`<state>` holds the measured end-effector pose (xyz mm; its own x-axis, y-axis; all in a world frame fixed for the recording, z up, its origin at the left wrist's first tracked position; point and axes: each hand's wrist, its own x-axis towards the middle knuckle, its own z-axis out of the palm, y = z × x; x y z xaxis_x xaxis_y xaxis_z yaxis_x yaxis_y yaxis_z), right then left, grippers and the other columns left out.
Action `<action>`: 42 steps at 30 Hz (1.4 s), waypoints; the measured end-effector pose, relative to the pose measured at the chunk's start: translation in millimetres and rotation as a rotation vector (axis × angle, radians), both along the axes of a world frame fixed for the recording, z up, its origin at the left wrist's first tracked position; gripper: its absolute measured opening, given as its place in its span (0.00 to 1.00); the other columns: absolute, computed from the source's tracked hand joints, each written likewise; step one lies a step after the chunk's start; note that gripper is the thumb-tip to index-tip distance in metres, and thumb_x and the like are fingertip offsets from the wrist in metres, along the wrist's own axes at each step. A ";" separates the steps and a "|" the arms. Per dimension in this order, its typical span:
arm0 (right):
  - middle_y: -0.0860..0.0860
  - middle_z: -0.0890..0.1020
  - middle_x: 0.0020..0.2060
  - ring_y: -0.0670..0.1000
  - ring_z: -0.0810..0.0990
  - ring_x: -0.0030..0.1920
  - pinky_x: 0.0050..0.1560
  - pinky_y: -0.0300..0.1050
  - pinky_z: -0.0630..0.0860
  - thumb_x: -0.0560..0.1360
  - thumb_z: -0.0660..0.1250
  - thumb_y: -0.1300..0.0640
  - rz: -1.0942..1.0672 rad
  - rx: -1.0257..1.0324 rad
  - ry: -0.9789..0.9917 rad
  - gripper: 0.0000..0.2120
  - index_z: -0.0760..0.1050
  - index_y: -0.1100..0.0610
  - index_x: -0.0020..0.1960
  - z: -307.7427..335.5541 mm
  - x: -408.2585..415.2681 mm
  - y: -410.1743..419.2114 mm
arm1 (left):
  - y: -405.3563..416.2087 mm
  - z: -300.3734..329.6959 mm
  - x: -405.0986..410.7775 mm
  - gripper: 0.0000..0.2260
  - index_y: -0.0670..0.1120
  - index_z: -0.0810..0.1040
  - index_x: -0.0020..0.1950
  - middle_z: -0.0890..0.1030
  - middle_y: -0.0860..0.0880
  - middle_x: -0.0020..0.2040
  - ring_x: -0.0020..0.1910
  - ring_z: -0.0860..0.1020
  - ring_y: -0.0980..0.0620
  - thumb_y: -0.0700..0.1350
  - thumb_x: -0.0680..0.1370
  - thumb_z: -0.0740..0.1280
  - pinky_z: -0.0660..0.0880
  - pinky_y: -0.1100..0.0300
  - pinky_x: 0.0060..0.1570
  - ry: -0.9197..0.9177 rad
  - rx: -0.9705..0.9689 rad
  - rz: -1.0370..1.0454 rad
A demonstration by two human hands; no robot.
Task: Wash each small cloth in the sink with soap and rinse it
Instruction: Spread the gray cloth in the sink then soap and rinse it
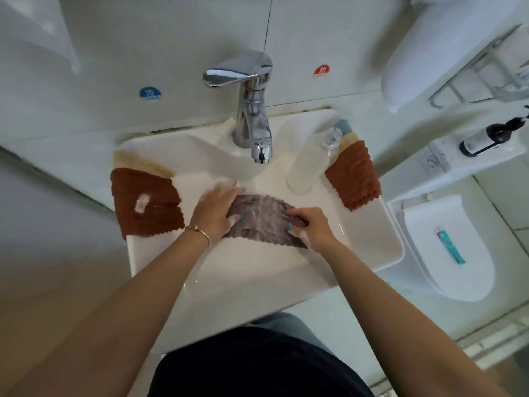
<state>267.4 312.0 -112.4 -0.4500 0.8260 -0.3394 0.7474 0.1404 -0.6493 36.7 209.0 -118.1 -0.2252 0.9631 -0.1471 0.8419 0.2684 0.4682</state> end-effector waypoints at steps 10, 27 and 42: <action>0.47 0.62 0.53 0.55 0.64 0.57 0.63 0.48 0.69 0.71 0.72 0.54 -0.104 0.043 -0.232 0.18 0.77 0.36 0.57 9.6 -6.0 -15.6 | -19.0 -28.7 9.3 0.33 0.52 0.43 0.80 0.41 0.46 0.80 0.78 0.40 0.46 0.63 0.81 0.51 0.39 0.45 0.75 0.276 -0.169 -0.100; 0.42 0.76 0.52 0.42 0.74 0.56 0.59 0.43 0.71 0.65 0.78 0.55 0.231 0.519 0.686 0.19 0.78 0.45 0.53 220.9 -129.0 12.4 | -17.7 -20.1 15.3 0.36 0.54 0.35 0.78 0.35 0.49 0.79 0.78 0.39 0.44 0.67 0.78 0.48 0.36 0.44 0.75 0.311 -0.294 -0.079; 0.39 0.83 0.35 0.39 0.82 0.40 0.44 0.31 0.75 0.62 0.76 0.74 0.458 0.050 0.582 0.17 0.82 0.59 0.46 238.6 -173.1 48.9 | -18.0 -22.7 16.0 0.35 0.54 0.36 0.78 0.36 0.49 0.79 0.78 0.36 0.46 0.66 0.79 0.49 0.35 0.43 0.74 0.283 -0.281 -0.070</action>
<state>94.3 360.9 126.2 -0.8485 0.5210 0.0926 0.1436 0.3950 -0.9074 52.8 191.0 -140.8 -0.2302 0.9087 -0.3484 0.9478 0.2905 0.1316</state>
